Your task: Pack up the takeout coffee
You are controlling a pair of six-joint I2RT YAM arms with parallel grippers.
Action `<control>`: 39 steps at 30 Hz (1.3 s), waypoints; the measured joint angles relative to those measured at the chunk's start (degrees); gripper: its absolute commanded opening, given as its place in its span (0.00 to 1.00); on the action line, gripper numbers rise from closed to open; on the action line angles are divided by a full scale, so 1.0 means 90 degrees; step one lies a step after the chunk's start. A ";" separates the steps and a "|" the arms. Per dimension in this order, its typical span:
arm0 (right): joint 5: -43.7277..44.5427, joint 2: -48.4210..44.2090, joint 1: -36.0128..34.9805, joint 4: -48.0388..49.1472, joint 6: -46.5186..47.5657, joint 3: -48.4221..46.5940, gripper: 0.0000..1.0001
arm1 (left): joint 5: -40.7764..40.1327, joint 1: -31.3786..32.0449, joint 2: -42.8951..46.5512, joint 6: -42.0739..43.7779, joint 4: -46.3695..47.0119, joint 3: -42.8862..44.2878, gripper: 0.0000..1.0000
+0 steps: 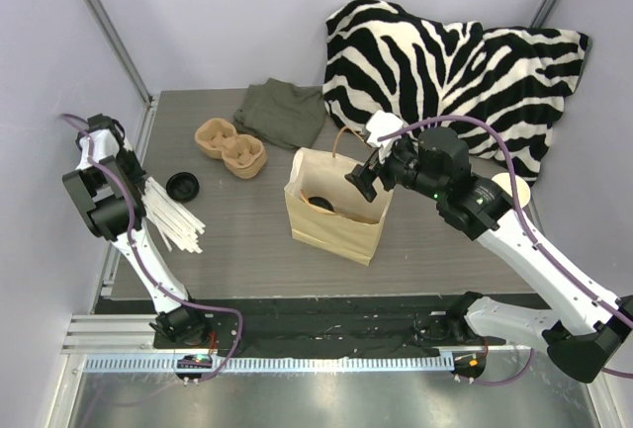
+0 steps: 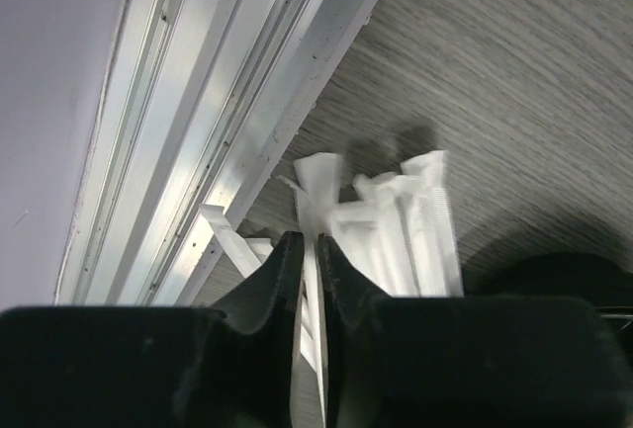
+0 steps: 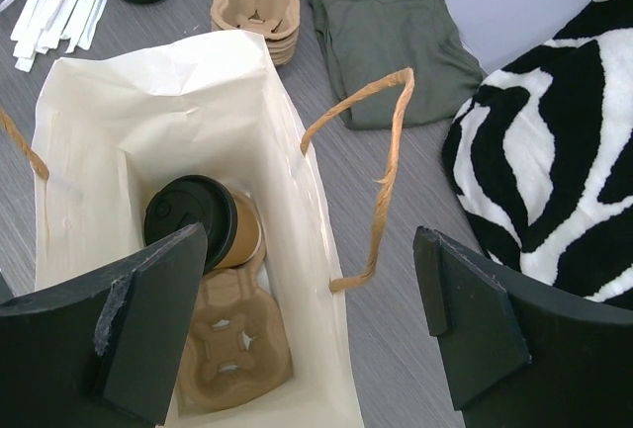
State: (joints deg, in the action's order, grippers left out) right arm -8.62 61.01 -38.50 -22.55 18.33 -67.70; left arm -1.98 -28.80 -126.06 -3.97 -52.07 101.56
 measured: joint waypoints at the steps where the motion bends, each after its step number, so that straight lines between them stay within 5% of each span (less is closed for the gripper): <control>1: 0.0002 0.0002 0.0000 0.0000 0.0002 -0.0010 0.94 | -0.0002 0.0000 0.0000 0.0002 0.0002 0.0000 0.11; 13: 0.0000 0.0000 0.0000 -0.0012 0.0068 -0.0027 0.94 | 0.0063 -0.0029 0.0168 -0.0061 -0.0219 -0.0017 0.00; 28: 0.0027 -0.0209 0.0000 0.0024 0.0070 0.0024 0.97 | 0.1598 0.0083 0.2674 -0.0427 -0.0291 0.0350 0.00; 32: 0.0097 -0.0313 0.0000 0.0029 -0.0015 0.0024 0.97 | 0.2266 0.0716 0.3196 -0.0469 0.0124 0.1032 0.00; 39: 0.0374 -0.0396 0.0005 0.0024 -0.0299 0.0022 0.98 | 0.3313 0.2824 0.4090 -0.0493 0.1722 0.1659 0.00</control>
State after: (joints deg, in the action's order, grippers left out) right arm -5.26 57.45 -38.46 -22.33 15.64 -67.51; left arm 27.83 -3.38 -89.25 -8.40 -36.58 116.49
